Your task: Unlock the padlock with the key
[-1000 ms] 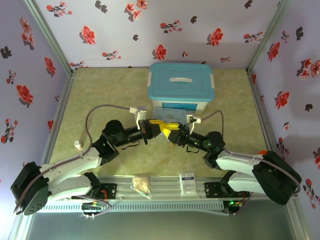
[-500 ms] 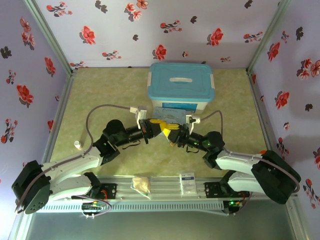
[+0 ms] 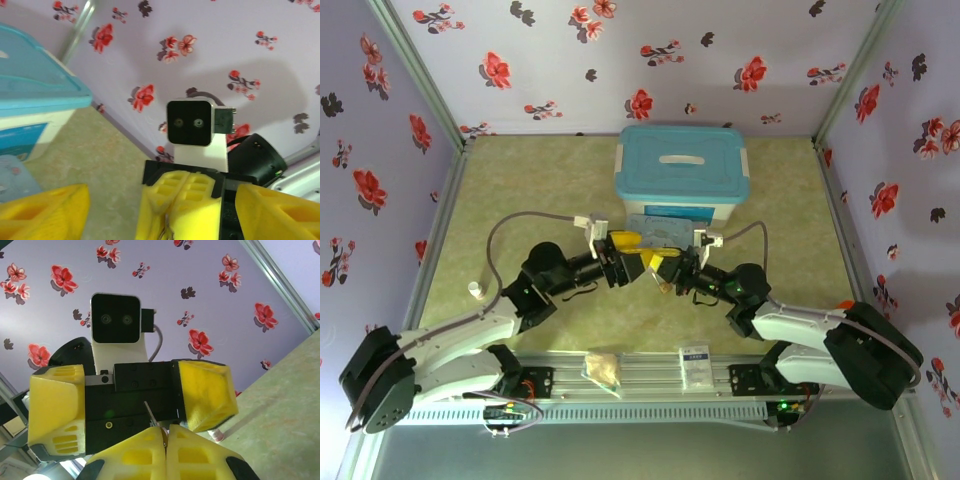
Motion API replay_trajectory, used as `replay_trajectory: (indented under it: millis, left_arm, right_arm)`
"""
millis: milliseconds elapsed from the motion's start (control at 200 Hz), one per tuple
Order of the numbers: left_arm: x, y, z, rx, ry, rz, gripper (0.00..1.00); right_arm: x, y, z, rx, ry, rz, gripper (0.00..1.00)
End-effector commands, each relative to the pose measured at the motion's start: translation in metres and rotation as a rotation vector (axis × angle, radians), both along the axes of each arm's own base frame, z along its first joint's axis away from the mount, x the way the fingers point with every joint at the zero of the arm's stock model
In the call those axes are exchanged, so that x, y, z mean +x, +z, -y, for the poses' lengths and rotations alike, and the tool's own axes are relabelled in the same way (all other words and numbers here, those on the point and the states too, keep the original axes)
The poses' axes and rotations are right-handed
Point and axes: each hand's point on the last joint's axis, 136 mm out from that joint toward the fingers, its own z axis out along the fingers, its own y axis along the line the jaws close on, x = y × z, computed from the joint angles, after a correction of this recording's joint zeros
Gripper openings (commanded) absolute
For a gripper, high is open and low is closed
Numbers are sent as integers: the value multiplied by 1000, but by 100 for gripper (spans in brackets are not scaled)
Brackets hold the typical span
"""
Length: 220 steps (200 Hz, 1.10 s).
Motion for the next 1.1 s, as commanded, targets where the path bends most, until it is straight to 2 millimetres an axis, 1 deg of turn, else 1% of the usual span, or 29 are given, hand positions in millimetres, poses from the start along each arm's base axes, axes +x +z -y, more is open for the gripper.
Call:
replay_trajectory:
  millis: [0,80,180,220,260,340,385,465,570,590,640,670,770,850,915,970,1025,1095]
  left_arm:
    - [20,-2,-26,29,185,-22,80]
    - [31,-19,-40,107,283,-91,81]
    - [44,-60,-58,240,423,-263,80]
    - [44,-73,-58,269,441,-295,80]
    - [44,-87,-56,299,450,-326,79]
    - [40,-113,-46,363,457,-371,79]
    - [36,-126,-37,401,449,-382,78]
    - [32,-141,-22,464,436,-387,78]
    - [28,-162,-1,551,400,-396,80]
    - [28,-164,3,560,395,-396,80]
    - [27,-176,12,591,378,-414,81]
    - [27,-179,19,587,365,-419,81]
    - [28,-199,36,607,342,-441,81]
    - [29,-213,47,626,332,-460,78]
    - [27,-220,56,644,312,-460,75]
    - [24,-228,60,690,307,-459,75]
    - [22,-239,60,729,315,-482,75]
    - [21,-248,59,737,324,-513,75]
  right_arm:
    - [12,-17,2,-57,-70,-24,3]
    - [19,-32,4,-127,-113,-57,3]
    - [33,-56,13,-260,-224,-111,2]
    - [38,-69,20,-339,-269,-137,2]
    - [40,-78,27,-405,-310,-147,2]
    - [45,-93,48,-502,-410,-181,2]
    - [46,-97,61,-538,-467,-197,2]
    - [46,-106,80,-599,-531,-226,2]
    - [43,-115,95,-634,-573,-248,2]
    - [42,-116,97,-632,-574,-248,2]
    - [41,-118,99,-626,-579,-255,2]
    - [40,-118,100,-622,-578,-255,2]
    - [38,-125,105,-632,-589,-270,2]
    - [36,-128,107,-639,-589,-273,2]
    - [34,-130,108,-639,-586,-275,2]
    - [33,-130,109,-637,-585,-277,2]
    - [32,-131,110,-630,-586,-282,2]
    - [32,-133,110,-613,-591,-287,2]
